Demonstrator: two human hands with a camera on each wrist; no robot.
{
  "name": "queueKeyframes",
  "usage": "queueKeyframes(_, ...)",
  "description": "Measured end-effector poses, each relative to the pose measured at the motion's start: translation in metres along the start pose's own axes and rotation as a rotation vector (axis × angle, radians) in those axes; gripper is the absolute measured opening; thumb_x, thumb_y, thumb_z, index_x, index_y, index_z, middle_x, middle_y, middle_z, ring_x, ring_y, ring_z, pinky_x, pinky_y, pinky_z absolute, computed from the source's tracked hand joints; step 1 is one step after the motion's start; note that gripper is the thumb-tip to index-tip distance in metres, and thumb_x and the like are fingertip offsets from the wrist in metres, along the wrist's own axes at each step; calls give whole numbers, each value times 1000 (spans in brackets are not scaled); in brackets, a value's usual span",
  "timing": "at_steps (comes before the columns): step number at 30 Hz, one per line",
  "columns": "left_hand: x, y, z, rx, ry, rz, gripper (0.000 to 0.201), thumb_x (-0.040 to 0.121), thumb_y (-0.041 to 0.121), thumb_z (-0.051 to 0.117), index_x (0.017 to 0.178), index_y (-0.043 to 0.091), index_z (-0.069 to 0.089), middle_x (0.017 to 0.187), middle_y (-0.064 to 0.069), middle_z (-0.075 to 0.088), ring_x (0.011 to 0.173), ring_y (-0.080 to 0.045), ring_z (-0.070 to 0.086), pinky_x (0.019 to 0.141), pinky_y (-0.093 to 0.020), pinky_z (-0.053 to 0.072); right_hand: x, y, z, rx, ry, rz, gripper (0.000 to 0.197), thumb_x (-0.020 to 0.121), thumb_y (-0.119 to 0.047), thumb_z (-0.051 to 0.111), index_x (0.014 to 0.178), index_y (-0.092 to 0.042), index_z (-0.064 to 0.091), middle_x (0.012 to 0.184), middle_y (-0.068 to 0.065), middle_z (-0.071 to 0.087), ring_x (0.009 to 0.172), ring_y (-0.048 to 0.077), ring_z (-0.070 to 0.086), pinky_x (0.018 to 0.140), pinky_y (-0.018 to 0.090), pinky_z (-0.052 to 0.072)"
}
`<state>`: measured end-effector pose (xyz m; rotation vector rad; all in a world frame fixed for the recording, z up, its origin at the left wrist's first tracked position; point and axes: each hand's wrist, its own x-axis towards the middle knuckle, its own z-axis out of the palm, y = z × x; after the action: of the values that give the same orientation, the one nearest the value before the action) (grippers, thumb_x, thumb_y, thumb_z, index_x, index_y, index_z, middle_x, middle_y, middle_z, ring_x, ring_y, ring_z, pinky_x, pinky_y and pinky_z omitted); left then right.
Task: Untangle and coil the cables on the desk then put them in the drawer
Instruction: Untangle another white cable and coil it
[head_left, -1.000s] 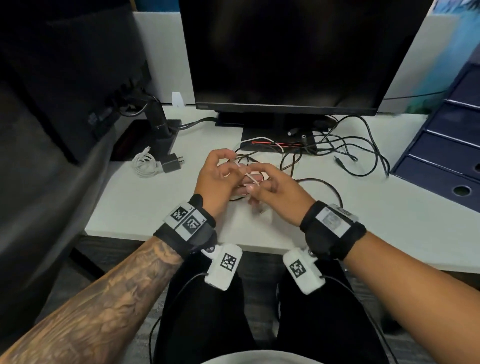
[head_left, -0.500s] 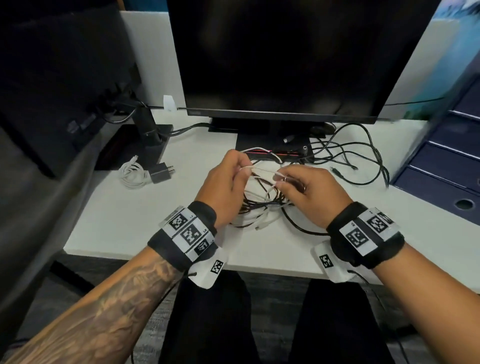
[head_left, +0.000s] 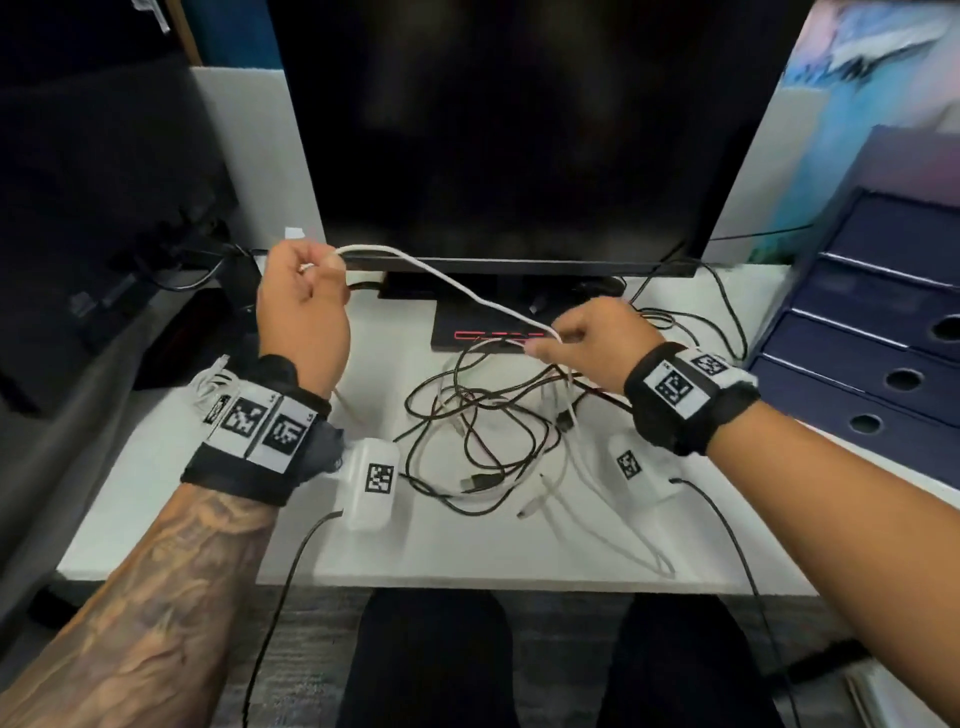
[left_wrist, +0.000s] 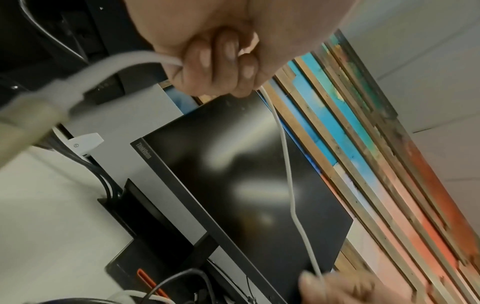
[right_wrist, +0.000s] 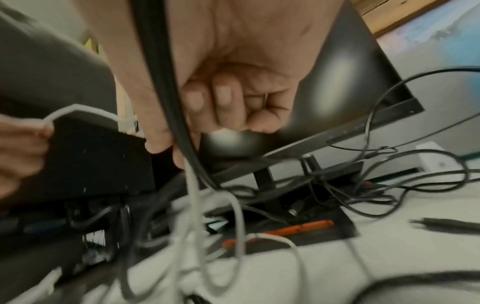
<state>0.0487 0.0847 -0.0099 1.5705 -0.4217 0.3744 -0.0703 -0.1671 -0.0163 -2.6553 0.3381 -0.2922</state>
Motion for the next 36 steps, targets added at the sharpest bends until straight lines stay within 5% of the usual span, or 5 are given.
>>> queueKeyframes(16, -32, 1, 27, -75, -440, -290, 18, 92, 30, 69, 108, 23, 66, 58, 13, 54, 49, -3, 44, 43, -17, 34, 32, -86, -33, 631, -25, -170, 35, 101, -32, 58, 96, -2, 74, 73, 4, 69, 66, 15, 67, 75, 35, 55)
queueKeyframes(24, -29, -5, 29, -271, -357, -342, 18, 101, 25, 53, 97, 17, 68, 70, -5, 67, 42, -8, 30, 42, -20, 25, 22, -104, -12, 505, -67, -286, 23, 97, -29, 66, 114, -15, 72, 98, 4, 74, 93, 19, 70, 81, 26, 57)
queueKeyframes(27, -22, -9, 25, -490, -338, -420, 24, 105, 24, 47, 98, 13, 67, 61, 0, 54, 40, -5, 26, 36, -18, 24, 17, -95, 7, 486, -136, -176, 51, 89, -36, 74, 134, -19, 57, 115, 0, 66, 96, 11, 67, 81, 22, 58)
queueKeyframes(32, -24, -10, 27, -647, -372, -483, 24, 105, 24, 44, 105, 11, 65, 64, 1, 42, 41, -4, 26, 36, -17, 22, 10, -90, 32, 696, -323, -32, 68, 94, -33, 69, 149, -21, 32, 106, 5, 74, 89, 22, 75, 90, 41, 58)
queueKeyframes(36, -20, -11, 23, -568, -387, -471, 23, 103, 23, 51, 119, 11, 63, 62, 4, 32, 46, -6, 23, 39, -18, 20, 6, -86, 35, 671, -202, -32, 42, 99, -22, 62, 137, -19, 46, 68, 2, 56, 51, 3, 54, 58, 31, 56)
